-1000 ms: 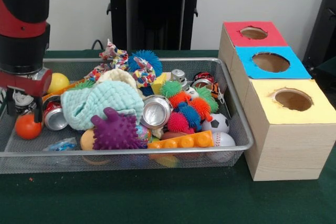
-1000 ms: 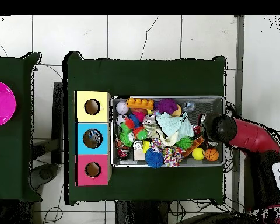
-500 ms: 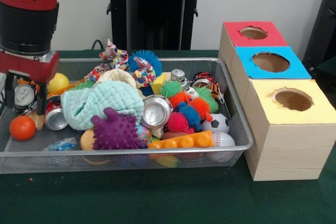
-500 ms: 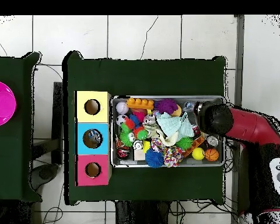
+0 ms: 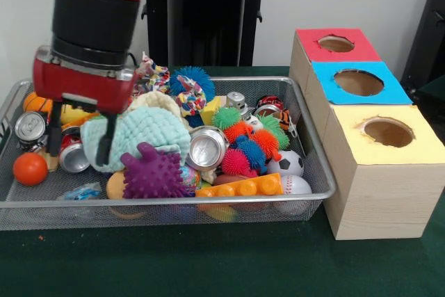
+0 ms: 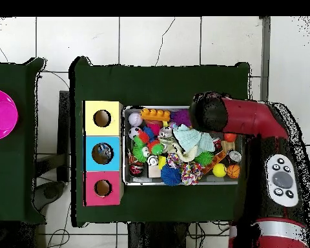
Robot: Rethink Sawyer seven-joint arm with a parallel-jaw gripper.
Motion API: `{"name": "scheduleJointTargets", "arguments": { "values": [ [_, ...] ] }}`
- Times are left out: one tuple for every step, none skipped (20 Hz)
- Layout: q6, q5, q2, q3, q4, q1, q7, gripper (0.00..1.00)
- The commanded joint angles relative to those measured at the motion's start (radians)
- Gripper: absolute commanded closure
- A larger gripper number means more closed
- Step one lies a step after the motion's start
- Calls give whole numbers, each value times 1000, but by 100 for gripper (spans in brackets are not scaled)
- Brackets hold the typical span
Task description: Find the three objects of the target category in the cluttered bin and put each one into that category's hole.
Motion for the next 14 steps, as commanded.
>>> {"name": "scheduleJointTargets", "arguments": {
  "values": [
    [146, 12, 62, -29, -103, 66, 165, 0],
    [141, 10, 83, -42, -123, 80, 177, 0],
    [132, 10, 108, -51, -135, 88, 184, 0],
    [108, 7, 133, -62, -145, 93, 197, 0],
    [83, 5, 155, -72, -150, 98, 205, 0],
    [56, -1, 170, -83, -146, 101, 212, 0],
    [29, -7, 185, -95, -141, 105, 219, 0],
    [19, -10, 204, -101, -154, 107, 217, 0],
    [1, -15, 217, -111, -157, 110, 220, 0],
    [-9, -20, 228, -121, -160, 114, 220, 0],
    [-12, -26, 238, -134, -164, 119, 219, 0],
    [-13, -33, 244, -145, -163, 124, 215, 0],
    [-11, -40, 250, -158, -166, 131, 210, 0],
    [-5, -43, 256, -171, -169, 138, 207, 0]
  ]
}}
